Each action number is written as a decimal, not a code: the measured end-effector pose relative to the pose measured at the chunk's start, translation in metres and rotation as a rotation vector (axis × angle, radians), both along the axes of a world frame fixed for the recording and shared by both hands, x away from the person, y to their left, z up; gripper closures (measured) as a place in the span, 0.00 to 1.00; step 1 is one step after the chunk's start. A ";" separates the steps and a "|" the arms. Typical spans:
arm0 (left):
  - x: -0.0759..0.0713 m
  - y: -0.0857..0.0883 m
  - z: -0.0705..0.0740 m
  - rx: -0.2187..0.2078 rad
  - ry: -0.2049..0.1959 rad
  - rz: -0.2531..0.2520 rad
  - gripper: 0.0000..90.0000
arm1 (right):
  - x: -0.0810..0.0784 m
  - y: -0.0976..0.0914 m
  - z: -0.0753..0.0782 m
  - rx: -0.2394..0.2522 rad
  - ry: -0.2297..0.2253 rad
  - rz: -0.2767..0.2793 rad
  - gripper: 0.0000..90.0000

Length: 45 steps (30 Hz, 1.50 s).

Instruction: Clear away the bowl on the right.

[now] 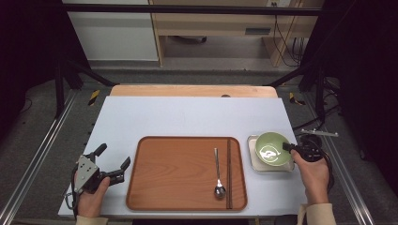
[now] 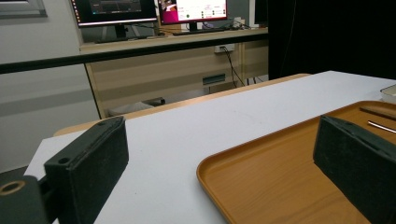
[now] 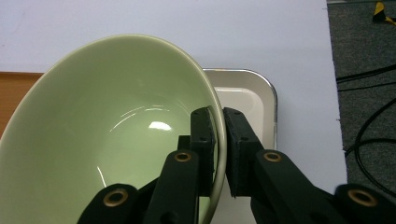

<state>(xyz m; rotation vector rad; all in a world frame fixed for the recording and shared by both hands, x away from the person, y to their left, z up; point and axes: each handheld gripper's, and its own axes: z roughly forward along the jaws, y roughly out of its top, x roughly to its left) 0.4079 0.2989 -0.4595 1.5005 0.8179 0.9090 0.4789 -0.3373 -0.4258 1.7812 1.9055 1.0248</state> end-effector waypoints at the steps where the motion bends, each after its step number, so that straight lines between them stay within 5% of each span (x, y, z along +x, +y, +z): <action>1: 0.000 0.000 0.000 0.001 0.000 0.000 0.03 | 0.000 0.000 0.000 -0.005 -0.006 0.003 0.93; 14: 0.000 0.000 0.000 -0.002 -0.002 -0.001 0.03 | -0.003 0.014 0.015 0.029 -0.058 0.046 0.93; 25: -0.001 0.001 0.001 -0.002 -0.006 0.001 0.03 | -0.003 0.047 0.029 0.030 -0.096 0.149 0.93; 45: -0.002 0.002 0.002 -0.004 -0.011 0.009 0.03 | -0.001 0.105 0.026 0.043 -0.076 0.295 0.93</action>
